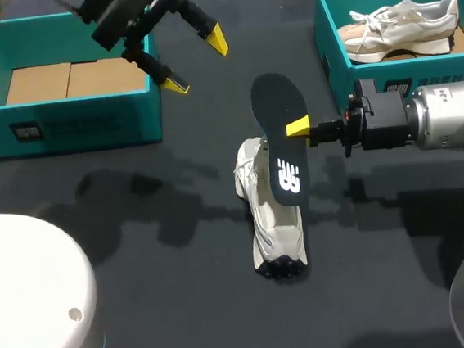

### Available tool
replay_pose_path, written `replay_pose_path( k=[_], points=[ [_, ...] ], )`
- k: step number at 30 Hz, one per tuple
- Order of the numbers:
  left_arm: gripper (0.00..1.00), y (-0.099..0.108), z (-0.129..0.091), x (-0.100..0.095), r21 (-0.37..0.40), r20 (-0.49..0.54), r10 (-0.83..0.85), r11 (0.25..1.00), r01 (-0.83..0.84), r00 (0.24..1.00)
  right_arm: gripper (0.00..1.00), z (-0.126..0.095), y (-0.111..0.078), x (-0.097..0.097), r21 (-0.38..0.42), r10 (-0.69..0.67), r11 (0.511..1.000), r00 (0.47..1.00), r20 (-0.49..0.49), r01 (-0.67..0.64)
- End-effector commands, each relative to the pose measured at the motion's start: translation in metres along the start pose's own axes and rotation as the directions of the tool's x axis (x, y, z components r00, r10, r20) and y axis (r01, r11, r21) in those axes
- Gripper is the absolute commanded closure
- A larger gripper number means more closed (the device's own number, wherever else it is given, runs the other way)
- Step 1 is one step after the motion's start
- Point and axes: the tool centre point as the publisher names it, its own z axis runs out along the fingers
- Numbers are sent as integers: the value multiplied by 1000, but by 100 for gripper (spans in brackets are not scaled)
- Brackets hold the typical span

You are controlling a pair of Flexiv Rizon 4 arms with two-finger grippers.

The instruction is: Take the shoe out of the shoebox, open the shoe tongue, remove and reinsert the insole, then place the shoe into the shoebox

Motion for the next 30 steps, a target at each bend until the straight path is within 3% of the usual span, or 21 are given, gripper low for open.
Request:
replay_pose_path(
  k=[1,8,14,22,30],
  points=[
    [0,4,-5,-26,-32,-253,-40,999,33,967,100,0,-1,0,0,0,1000,1000,2,0],
    [0,10,-4,-49,-148,-485,-125,987,60,865,100,0,-1,0,0,0,1000,1000,2,0],
    [0,16,-6,-57,-163,-592,-151,984,65,792,100,0,-1,0,0,0,1000,1000,2,0],
    [0,23,5,-61,-202,-693,-180,978,52,698,100,0,-1,0,0,0,1000,1000,2,0],
    [0,32,14,-67,-194,-703,-184,979,63,687,100,0,-1,0,0,0,1000,1000,2,0]
  ],
)
